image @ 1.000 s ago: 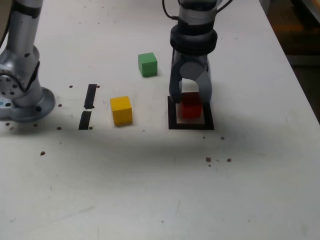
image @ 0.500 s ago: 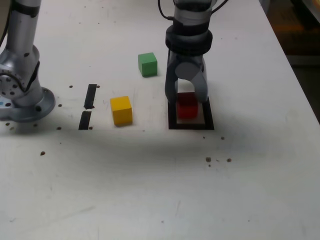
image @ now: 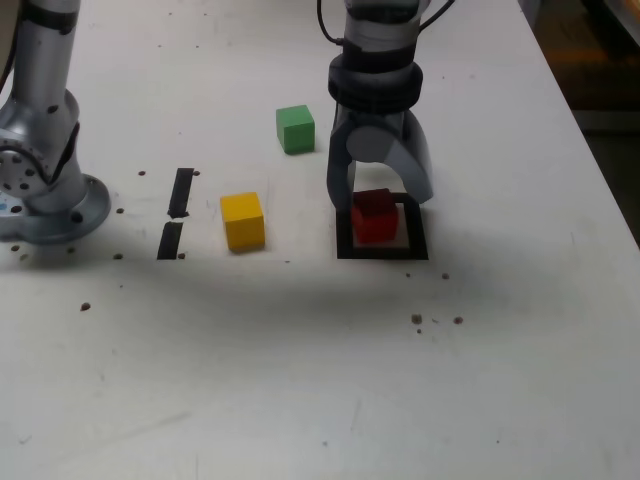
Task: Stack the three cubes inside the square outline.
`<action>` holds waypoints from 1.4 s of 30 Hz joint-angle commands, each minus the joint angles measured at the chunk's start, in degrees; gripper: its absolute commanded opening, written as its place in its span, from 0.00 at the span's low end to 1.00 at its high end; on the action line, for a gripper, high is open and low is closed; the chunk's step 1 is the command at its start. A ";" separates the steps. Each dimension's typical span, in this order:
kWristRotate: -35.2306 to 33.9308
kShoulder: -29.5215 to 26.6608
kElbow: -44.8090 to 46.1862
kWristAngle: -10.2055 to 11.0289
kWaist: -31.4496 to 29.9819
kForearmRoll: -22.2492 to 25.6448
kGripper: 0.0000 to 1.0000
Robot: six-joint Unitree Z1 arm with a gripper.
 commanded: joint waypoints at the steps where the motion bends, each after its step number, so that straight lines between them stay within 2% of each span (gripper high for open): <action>1: 0.04 -1.01 0.28 0.18 0.09 -0.17 0.85; 8: 0.03 -5.19 1.38 2.14 0.27 0.38 0.88; 13: -0.23 -10.48 3.72 3.69 0.65 1.05 0.90; 18: -0.59 -16.10 7.90 4.21 0.80 1.79 0.92; 25: -0.76 -22.52 14.26 4.25 0.80 3.03 0.99; 31: -0.98 -25.96 18.46 3.77 0.79 4.72 0.99; 37: -1.57 -26.55 21.98 2.24 0.58 4.32 0.98; 42: -1.72 -24.46 23.86 0.83 0.20 2.43 0.96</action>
